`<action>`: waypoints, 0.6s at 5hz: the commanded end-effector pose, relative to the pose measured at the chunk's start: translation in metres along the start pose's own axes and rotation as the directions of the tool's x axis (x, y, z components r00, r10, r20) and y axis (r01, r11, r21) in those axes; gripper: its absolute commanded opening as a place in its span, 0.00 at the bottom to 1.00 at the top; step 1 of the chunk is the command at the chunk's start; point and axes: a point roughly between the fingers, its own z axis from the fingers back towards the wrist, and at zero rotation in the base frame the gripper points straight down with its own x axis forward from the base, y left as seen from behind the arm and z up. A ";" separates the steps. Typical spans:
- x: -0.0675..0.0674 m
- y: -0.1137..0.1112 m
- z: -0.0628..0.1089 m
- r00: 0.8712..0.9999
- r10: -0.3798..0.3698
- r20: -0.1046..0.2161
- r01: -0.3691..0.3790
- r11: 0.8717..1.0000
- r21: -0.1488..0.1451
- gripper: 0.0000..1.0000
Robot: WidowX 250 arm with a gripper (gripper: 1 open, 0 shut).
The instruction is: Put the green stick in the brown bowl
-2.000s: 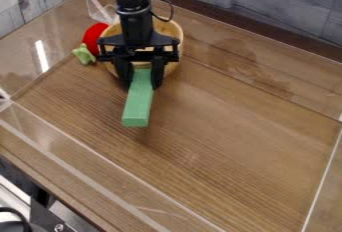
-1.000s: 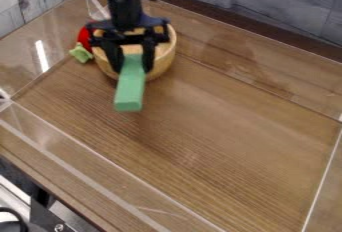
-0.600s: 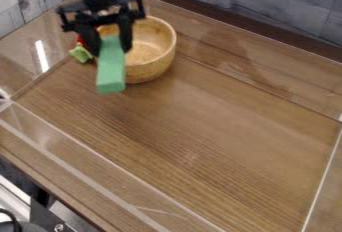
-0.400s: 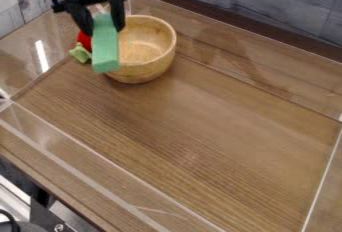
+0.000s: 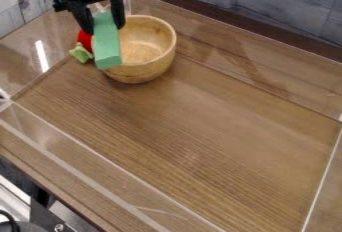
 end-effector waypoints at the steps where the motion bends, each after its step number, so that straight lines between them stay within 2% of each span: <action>1: 0.006 -0.007 0.025 0.997 0.006 0.075 -0.004 1.000 -0.019 0.00; 3: 0.022 -0.002 0.016 0.994 0.078 0.081 -0.076 0.997 -0.025 0.00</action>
